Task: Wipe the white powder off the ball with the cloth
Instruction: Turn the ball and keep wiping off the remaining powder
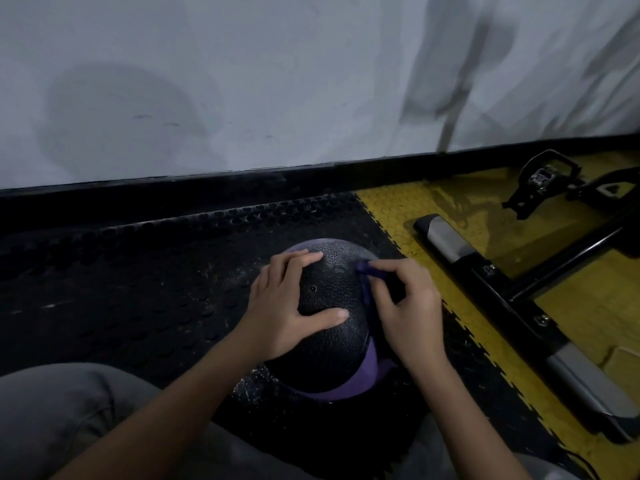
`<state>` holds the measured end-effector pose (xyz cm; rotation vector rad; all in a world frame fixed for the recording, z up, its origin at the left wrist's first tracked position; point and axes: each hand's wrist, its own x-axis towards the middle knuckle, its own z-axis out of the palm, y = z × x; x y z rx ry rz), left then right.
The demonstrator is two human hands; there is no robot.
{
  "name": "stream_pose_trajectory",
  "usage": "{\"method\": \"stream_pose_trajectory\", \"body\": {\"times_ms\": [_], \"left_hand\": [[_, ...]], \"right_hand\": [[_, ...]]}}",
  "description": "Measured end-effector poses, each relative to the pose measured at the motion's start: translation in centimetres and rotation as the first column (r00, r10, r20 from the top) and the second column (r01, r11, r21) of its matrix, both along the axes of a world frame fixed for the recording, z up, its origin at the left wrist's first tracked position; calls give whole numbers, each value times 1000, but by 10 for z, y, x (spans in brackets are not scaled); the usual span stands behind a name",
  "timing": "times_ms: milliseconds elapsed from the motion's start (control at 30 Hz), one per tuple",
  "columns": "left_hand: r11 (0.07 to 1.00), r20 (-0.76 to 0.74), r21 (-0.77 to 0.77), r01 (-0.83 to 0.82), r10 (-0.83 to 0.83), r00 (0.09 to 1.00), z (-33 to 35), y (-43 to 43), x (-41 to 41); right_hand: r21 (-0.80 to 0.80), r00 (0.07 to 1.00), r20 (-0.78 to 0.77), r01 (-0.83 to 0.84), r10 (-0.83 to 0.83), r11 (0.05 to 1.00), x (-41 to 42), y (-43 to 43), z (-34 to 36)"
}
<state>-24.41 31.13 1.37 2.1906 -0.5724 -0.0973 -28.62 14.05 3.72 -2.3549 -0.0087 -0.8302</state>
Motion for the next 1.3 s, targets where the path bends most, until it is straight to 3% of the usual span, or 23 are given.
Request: {"method": "stream_pose_trajectory", "body": {"times_ms": [100, 200, 300, 400, 467, 567, 667, 733, 800, 867, 967, 1033, 1100, 1200, 1300], "left_hand": [[1000, -6, 3, -8, 8, 1000, 0, 2, 1], [1000, -22, -11, 1, -2, 1000, 1, 2, 3], [1000, -1, -1, 7, -7, 1000, 1, -1, 3], [1000, 15, -6, -9, 9, 1000, 0, -3, 1], [1000, 9, -12, -24, 24, 1000, 0, -2, 1], [999, -15, -17, -28, 28, 999, 2, 0, 4], [1000, -46, -26, -7, 6, 999, 3, 0, 7], [1000, -41, -19, -6, 5, 999, 3, -2, 7], [1000, -26, -10, -7, 7, 1000, 2, -4, 5], [1000, 2, -20, -14, 14, 1000, 0, -5, 4], [998, 21, -30, -47, 48, 999, -2, -3, 3], [998, 6, -34, -49, 49, 999, -2, -1, 3], [999, -15, -42, -31, 30, 999, 0, -1, 4], [999, -12, -38, -20, 20, 1000, 0, -3, 4], [999, 3, -36, -22, 22, 1000, -1, -5, 3]], "right_hand": [[-152, 995, 25, -90, 95, 984, -1, 10, 1], [50, 999, -38, -16, 18, 999, 9, -10, -1], [285, 979, -191, 120, -66, 951, 15, -27, 0], [159, 990, -109, 109, -92, 981, 7, -14, 1], [-10, 999, 4, 39, -39, 999, 1, 4, 1], [-166, 997, 24, -65, 70, 984, 0, 17, 3], [66, 998, -58, 14, -10, 998, 10, -6, 4], [266, 982, -177, 115, -69, 957, 16, -25, 5], [337, 970, -229, 160, -84, 928, 16, -31, 2], [275, 983, -166, 123, -79, 954, 12, -22, 1], [11, 1000, -10, -15, 15, 1000, 4, 2, 2], [-73, 996, -8, -87, 87, 993, 5, 5, 6], [55, 996, -66, -62, 66, 997, 12, -6, 8], [317, 976, -217, 104, -34, 943, 20, -28, 8], [273, 983, -168, 122, -77, 954, 14, -22, 5]]}}
